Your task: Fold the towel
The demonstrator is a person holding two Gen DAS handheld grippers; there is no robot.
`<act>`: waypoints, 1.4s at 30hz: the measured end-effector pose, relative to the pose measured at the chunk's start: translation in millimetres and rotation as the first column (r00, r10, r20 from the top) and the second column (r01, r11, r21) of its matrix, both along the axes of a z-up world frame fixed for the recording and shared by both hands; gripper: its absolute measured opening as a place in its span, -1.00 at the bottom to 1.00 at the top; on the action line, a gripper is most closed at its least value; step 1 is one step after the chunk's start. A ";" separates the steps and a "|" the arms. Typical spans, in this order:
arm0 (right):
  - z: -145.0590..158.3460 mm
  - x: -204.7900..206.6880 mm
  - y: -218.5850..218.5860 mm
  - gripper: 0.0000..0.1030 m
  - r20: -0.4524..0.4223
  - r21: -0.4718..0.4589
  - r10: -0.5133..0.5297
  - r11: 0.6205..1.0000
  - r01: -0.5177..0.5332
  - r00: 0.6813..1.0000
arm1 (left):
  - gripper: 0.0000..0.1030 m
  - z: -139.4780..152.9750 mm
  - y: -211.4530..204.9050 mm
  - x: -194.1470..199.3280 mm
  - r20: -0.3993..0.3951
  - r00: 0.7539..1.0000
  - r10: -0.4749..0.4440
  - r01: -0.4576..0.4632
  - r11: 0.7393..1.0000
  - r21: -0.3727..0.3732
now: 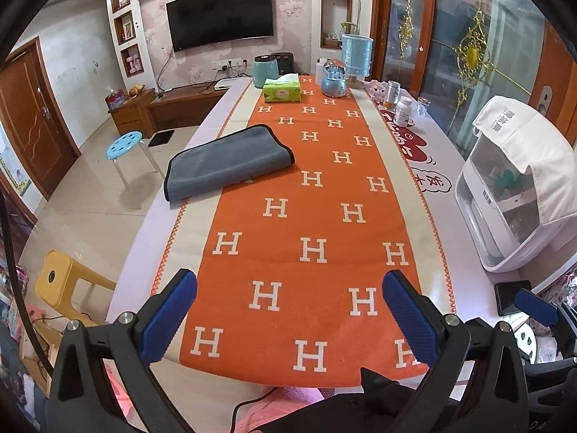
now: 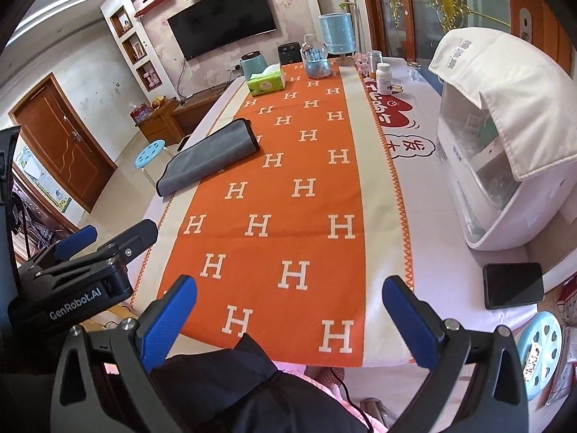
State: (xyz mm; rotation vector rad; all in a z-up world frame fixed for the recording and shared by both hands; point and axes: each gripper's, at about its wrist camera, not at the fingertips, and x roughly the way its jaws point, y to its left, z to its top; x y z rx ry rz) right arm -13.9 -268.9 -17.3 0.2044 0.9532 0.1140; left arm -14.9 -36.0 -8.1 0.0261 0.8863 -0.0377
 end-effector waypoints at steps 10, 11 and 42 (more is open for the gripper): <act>-1.6 0.5 3.7 1.00 -0.010 -0.001 0.007 1.000 -0.007 1.000 | 0.98 -1.4 0.9 -0.4 -0.002 1.000 0.008 -0.008 1.000 -0.003; -1.9 0.1 3.3 1.00 -0.012 -0.003 0.008 1.000 -0.008 1.000 | 0.98 -2.2 1.7 -0.9 -0.001 1.000 0.009 -0.009 1.000 -0.002; -5.1 -0.9 3.2 1.00 -0.025 -0.004 0.024 1.000 -0.024 0.999 | 0.99 -5.6 0.4 -11.7 -0.004 1.000 -0.003 0.003 1.000 0.008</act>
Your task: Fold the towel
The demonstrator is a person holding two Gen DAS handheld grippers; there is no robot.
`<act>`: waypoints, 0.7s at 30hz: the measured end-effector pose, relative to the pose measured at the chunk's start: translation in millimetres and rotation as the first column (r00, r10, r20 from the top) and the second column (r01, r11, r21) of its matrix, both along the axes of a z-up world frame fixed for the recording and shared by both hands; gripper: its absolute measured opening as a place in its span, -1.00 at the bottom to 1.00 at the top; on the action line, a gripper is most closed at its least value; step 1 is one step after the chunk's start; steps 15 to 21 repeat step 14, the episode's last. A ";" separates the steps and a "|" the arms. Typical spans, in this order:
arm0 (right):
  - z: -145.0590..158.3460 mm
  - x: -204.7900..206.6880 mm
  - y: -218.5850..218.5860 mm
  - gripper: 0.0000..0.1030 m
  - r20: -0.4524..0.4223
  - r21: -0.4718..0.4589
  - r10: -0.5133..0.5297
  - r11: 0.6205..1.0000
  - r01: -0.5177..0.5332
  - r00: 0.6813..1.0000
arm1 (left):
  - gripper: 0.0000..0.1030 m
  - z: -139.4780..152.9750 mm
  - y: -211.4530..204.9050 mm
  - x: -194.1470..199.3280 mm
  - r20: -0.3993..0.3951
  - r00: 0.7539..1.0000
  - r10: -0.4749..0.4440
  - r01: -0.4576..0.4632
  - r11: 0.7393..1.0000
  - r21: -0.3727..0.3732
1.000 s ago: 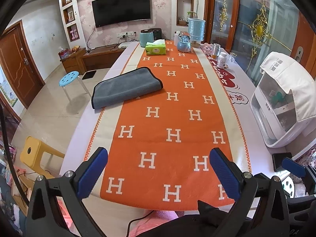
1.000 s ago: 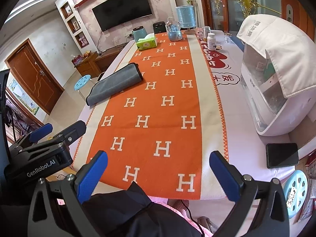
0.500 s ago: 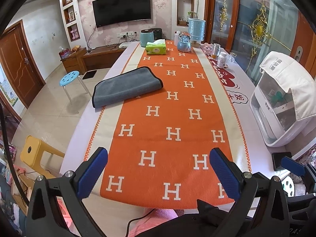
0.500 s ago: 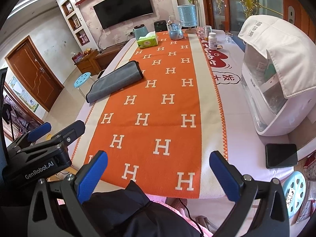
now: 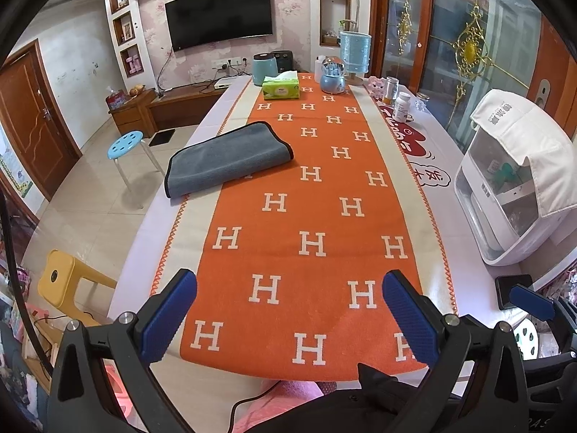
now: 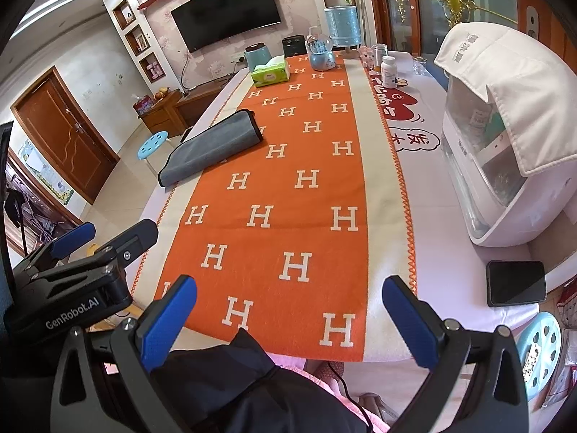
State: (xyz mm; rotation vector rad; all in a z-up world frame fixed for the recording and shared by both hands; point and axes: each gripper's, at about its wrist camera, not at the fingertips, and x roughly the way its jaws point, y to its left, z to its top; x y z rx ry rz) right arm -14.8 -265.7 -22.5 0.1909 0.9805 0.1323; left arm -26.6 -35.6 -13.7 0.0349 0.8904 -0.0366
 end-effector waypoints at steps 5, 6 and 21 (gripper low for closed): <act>-0.4 0.2 -1.5 1.00 0.001 0.003 -0.002 1.000 0.002 1.000 | 0.99 1.0 -2.8 -1.8 0.000 1.000 -0.004 0.004 1.000 0.003; -0.4 0.2 -1.7 1.00 0.001 0.004 -0.001 1.000 0.001 1.000 | 0.99 1.1 -3.1 -1.3 -0.001 1.000 -0.003 0.003 1.000 0.003; -0.1 0.0 -2.1 1.00 0.000 0.005 -0.002 1.000 0.002 1.000 | 0.99 1.2 -3.3 -2.4 -0.001 1.000 -0.004 0.004 1.000 0.004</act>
